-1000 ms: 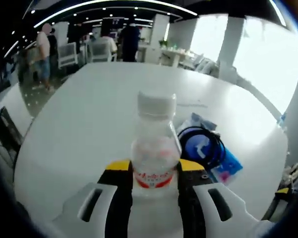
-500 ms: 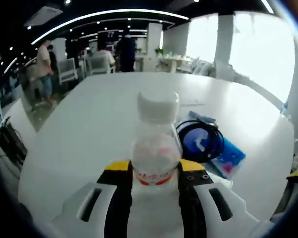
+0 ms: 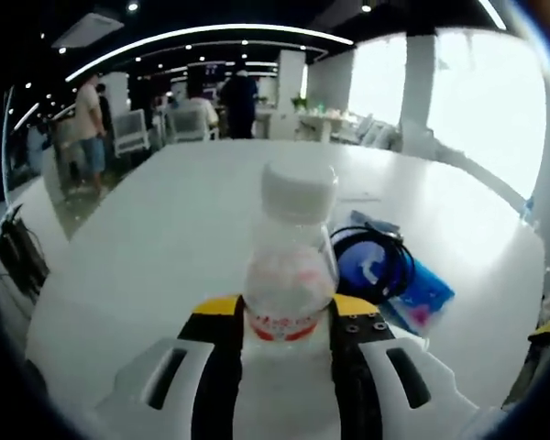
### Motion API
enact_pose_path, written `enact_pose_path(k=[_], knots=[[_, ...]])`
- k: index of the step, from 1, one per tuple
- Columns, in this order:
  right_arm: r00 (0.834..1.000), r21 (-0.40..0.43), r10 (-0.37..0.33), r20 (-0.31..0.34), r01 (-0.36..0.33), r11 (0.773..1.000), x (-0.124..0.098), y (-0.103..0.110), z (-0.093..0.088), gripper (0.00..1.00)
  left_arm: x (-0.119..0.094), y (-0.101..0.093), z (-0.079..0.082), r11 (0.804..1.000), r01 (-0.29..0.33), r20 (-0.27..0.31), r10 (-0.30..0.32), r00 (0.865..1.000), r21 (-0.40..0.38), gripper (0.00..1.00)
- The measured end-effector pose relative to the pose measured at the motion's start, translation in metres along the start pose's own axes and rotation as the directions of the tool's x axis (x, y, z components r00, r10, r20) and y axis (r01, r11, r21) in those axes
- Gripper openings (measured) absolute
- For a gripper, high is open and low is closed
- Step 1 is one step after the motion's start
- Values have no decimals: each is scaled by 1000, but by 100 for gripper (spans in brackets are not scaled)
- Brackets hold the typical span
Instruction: Arrange the tabletop items into an orderly group along one side of the table until the central work area is clear of visible clutter.
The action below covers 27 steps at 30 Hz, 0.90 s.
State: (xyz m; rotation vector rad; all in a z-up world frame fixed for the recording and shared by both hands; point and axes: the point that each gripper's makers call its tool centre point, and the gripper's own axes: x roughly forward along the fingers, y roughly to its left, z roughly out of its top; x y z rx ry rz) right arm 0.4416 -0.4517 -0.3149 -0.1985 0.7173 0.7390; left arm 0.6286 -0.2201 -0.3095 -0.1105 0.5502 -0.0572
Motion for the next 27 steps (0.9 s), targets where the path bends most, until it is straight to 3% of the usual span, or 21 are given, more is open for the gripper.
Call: enact_pose_path(k=[7,17,20,24,27], knots=[[1000,3,-1,-2,1,1000,0,-1,-1,97,2,12,-1,998,-48,27,48,998,-29,49],[1000,0,3,-12,-3,1000,0,0,-3,97,0,15,1,998,-48,86,51,995,-47,67],[1000,-2,7,-17,-7,1000,1,1,-3,97,1,9,5,999,-46,110,45,993,-1,73],[1000,-3,8,-21,-8,1000,1,1,-4,97,4,5,9,999,-47,128,47,991,0,78],[1000,0,7,-21,-7,1000,1,1,-4,97,6,5,11,996,-80,147,73,986,41,78]])
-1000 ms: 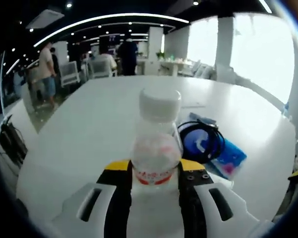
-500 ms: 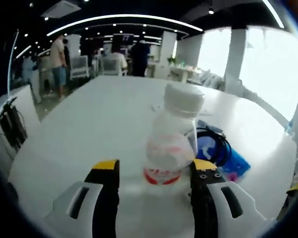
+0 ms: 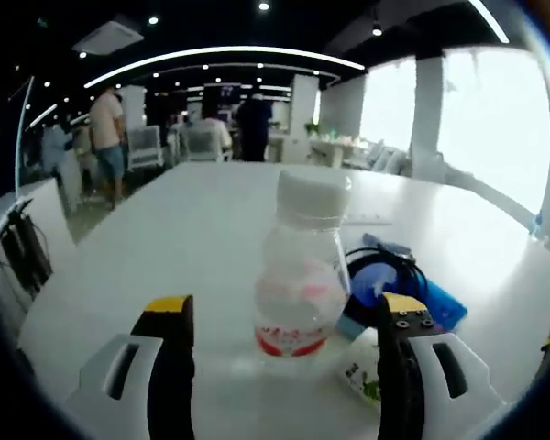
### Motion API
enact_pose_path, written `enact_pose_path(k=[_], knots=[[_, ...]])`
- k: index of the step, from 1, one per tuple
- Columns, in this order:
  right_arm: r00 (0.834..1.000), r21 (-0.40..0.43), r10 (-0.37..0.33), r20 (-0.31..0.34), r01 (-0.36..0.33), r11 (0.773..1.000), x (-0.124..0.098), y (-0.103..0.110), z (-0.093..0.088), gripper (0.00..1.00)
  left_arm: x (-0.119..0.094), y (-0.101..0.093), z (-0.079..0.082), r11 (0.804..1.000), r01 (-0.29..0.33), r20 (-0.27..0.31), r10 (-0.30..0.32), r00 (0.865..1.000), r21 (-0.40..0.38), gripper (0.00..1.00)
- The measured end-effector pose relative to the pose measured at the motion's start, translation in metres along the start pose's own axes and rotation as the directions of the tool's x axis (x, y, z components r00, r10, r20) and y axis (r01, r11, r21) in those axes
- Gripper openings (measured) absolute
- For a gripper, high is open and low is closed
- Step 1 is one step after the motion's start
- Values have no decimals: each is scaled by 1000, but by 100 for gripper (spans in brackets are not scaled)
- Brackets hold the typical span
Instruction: Arrange the tabletop items into an orderly group along one side of the table until the central work area is clear of visible clutter.
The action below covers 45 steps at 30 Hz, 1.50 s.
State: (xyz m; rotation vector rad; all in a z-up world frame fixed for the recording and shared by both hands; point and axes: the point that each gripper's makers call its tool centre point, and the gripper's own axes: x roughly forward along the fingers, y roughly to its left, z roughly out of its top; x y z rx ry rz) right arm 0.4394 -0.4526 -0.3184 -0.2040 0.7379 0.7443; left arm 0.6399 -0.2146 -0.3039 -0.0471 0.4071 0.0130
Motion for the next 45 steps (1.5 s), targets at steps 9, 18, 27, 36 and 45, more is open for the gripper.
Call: enact_pose_path(k=[9,18,27,36,45], knots=[[1000,4,2,-1,-2,1000,0,0,0,97,7,4,4,999,-46,64,46,997,4,98],[1000,5,-4,13,4,1000,-1,-1,2,98,10,7,3,999,-51,68,50,996,16,85],[1000,11,-10,10,10,1000,-2,-2,1,98,9,4,1,999,-37,46,36,998,26,55],[999,20,-14,37,14,1000,-3,-3,6,98,11,-5,0,998,-13,16,12,1000,65,39],[998,20,-19,68,17,1000,-3,-3,12,99,8,-3,-1,997,2,-8,-2,1000,73,38]])
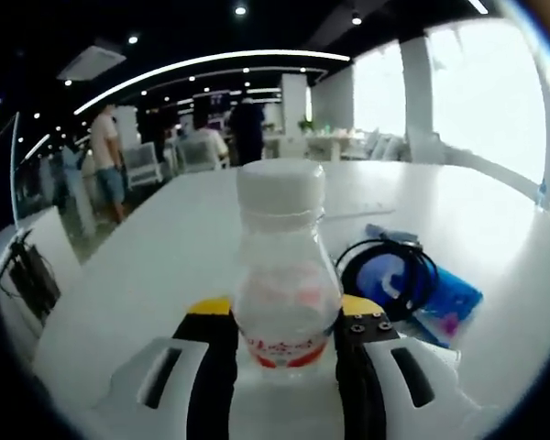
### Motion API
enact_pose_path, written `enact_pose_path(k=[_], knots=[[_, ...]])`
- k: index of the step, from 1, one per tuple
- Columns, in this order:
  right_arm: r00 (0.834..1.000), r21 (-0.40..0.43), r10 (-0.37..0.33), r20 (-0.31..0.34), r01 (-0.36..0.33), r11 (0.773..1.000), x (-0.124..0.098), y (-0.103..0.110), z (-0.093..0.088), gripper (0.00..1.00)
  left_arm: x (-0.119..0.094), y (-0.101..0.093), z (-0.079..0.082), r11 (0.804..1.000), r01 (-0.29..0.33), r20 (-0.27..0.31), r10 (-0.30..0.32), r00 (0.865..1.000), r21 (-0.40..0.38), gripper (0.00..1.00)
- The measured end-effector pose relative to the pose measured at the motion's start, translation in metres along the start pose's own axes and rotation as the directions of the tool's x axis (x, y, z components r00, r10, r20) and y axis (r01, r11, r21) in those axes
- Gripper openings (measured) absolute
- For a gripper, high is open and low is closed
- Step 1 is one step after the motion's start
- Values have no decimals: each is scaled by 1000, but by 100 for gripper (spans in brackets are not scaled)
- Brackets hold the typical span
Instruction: Arrange the tabletop items into an orderly group along one side of the table until the central work area is clear of visible clutter.
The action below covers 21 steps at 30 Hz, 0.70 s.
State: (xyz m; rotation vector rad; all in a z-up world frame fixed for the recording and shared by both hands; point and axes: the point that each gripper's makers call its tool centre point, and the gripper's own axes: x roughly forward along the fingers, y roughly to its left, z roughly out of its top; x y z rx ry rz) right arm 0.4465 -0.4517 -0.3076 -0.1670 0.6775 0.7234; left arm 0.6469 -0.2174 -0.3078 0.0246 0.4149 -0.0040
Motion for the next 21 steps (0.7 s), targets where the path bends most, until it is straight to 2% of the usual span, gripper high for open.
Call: enact_pose_path(k=[3,7,12,21], knots=[[1000,-7,5,0,-5,1000,0,2,0,99,1,1,0,1000,13,-6,-13,1000,25,38],[1000,-5,8,-1,-8,1000,1,2,0,99,2,12,4,1000,12,-10,-12,1000,14,37],[1000,-6,12,-12,-12,1000,2,2,-2,99,4,22,9,999,13,-4,-13,1000,44,37],[1000,-2,12,-16,-12,1000,2,2,-3,99,6,37,18,1000,7,-8,-7,1000,28,37]])
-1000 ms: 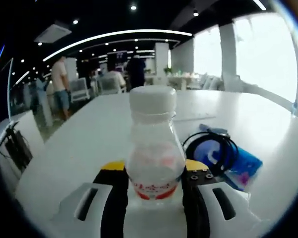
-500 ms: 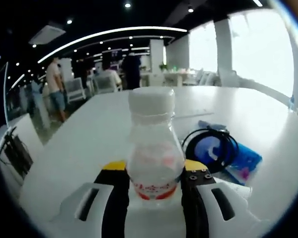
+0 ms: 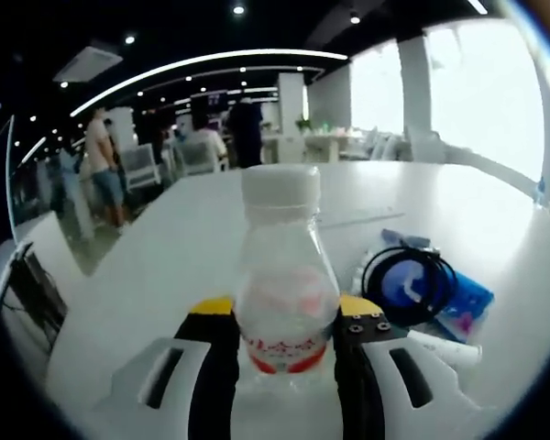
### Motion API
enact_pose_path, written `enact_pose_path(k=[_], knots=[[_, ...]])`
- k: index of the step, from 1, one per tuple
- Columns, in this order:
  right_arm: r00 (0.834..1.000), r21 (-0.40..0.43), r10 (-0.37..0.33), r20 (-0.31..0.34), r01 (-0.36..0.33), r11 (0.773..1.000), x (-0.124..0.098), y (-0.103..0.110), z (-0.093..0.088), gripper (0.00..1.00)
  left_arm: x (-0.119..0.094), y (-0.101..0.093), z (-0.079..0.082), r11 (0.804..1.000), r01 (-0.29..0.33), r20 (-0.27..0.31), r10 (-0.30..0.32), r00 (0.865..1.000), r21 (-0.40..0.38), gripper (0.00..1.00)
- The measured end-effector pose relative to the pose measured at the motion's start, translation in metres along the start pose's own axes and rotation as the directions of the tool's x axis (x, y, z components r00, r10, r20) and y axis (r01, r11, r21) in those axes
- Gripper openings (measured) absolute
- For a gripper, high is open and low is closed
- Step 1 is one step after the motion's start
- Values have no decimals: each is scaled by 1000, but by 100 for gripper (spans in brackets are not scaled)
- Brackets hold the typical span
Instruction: Arrange the tabletop items into an orderly group along one side of the table until the central work area is clear of visible clutter.
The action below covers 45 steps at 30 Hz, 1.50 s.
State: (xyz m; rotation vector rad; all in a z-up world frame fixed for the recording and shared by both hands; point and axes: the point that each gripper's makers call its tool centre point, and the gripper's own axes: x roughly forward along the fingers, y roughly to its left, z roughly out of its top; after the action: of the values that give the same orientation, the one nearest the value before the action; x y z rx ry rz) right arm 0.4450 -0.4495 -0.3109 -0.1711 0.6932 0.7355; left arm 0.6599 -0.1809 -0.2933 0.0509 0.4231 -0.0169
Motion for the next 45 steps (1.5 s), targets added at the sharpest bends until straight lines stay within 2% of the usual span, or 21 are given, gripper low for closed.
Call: enact_pose_path(k=[9,27,38,45], knots=[[1000,5,-2,-6,2,1000,1,-1,-1,99,5,16,9,1000,-11,-4,11,1000,10,37],[999,17,-3,-36,4,1000,2,-3,-7,99,27,60,22,998,-54,2,54,999,-26,37],[999,7,-21,-46,22,1000,1,-5,-8,99,35,72,16,997,-57,-14,57,998,-45,37],[998,4,-24,-63,25,1000,2,-6,-11,98,35,72,1,999,-43,-38,42,998,-10,37]])
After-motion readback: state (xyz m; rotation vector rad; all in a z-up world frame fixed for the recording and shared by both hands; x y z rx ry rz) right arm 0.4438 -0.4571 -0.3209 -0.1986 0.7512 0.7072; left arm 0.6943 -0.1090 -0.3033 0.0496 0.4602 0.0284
